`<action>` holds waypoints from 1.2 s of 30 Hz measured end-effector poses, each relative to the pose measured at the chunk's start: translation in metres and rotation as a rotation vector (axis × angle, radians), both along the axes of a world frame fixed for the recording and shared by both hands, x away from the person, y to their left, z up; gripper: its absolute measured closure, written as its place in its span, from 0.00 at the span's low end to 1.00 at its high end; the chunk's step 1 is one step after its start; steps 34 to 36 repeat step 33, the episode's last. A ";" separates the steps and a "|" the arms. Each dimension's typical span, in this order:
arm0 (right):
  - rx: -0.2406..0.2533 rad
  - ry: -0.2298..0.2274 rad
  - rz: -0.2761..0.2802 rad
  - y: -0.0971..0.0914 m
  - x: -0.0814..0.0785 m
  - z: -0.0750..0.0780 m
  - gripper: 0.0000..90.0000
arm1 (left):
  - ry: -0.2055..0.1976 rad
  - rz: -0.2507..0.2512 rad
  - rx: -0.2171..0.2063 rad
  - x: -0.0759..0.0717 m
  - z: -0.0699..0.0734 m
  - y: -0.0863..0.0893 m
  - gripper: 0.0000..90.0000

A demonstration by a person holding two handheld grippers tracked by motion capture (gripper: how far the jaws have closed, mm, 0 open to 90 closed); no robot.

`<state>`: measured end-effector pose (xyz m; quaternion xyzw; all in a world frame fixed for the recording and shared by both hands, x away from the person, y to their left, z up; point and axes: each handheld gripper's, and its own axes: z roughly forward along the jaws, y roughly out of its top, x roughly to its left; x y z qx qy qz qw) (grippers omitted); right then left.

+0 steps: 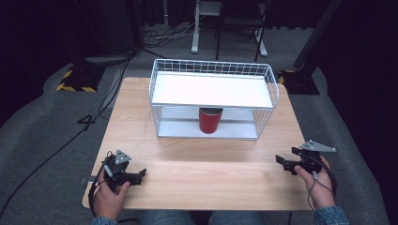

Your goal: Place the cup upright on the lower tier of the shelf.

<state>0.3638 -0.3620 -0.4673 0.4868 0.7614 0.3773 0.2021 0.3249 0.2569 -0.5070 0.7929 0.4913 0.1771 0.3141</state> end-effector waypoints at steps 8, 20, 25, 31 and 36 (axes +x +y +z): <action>-0.012 0.038 -0.021 -0.011 -0.002 -0.017 0.18 | 0.000 0.000 0.000 0.000 0.000 0.000 0.02; -0.055 0.074 -0.035 -0.014 -0.004 -0.032 0.17 | 0.000 0.001 0.000 0.000 0.000 0.000 0.02; -0.083 0.046 -0.041 -0.013 -0.006 -0.035 0.17 | 0.000 0.001 -0.001 0.000 0.000 0.000 0.02; -0.087 0.029 -0.081 -0.009 -0.008 -0.038 0.12 | 0.000 0.000 0.001 0.000 0.000 0.000 0.02; -0.088 0.030 -0.072 -0.009 -0.008 -0.038 0.11 | 0.000 0.000 0.001 0.000 0.000 0.000 0.02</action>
